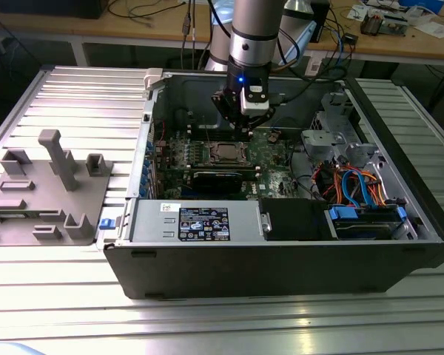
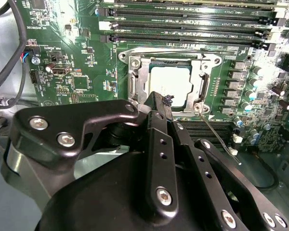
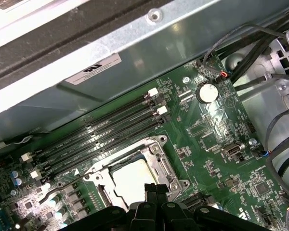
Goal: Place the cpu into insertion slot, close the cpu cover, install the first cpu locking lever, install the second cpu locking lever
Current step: 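Install the first cpu locking lever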
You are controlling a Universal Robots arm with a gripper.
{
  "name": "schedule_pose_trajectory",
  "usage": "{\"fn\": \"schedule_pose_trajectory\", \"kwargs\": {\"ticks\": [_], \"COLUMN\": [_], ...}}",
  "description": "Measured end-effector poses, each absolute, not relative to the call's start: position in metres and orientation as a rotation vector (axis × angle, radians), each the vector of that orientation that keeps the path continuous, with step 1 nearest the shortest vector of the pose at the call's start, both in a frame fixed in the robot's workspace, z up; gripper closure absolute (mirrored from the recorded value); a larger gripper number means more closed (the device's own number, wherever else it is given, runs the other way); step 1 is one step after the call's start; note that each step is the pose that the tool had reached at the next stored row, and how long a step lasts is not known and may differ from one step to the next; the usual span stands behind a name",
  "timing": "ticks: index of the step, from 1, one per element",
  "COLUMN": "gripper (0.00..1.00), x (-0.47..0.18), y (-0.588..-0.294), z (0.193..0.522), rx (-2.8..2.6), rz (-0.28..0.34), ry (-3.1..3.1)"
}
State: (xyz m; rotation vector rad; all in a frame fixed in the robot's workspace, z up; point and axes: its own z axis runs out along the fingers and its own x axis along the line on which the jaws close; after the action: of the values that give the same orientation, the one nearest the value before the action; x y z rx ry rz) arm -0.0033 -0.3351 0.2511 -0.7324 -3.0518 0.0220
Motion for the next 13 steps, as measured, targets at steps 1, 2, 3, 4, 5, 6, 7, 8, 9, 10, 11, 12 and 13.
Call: {"fn": "schedule_pose_trajectory", "kwargs": {"ticks": [1,2,3,4,5,6,7,8,9,10,11,12,13], "gripper": [0.89,0.89,0.89,0.89,0.89,0.89,0.89,0.89,0.89,0.89,0.89,0.89,0.89], "x": [-0.0033,-0.0033,-0.0033,-0.0033,-0.0033,-0.0033,-0.0033,-0.0033,-0.0033,-0.0033,-0.0033,-0.0033,-0.0033], "y": [-0.3351,-0.3351,-0.335,-0.3351,-0.335,-0.3351,-0.335,-0.3351,-0.3351,-0.3351,-0.3351,-0.335,-0.3351], "z": [0.2511,0.2511,0.2511,0.2511,0.2511,0.2511,0.2511,0.2511,0.2511,0.2511,0.2511,0.2511,0.2511], "rx": [-0.729,-0.725,-0.722,-0.717,-0.713,-0.71,-0.707,-0.704,-0.701,-0.698,-0.695,-0.692,-0.689], "rz": [0.022,0.022,0.022,0.022,0.022,0.022,0.022,0.022,0.022,0.022,0.022,0.022,0.022], "ry": [-3.053,-3.054,-3.054,-3.055,-3.056,-3.057,-3.058,-3.059,-3.059,-3.06,-3.061,-3.061,-3.062]}}
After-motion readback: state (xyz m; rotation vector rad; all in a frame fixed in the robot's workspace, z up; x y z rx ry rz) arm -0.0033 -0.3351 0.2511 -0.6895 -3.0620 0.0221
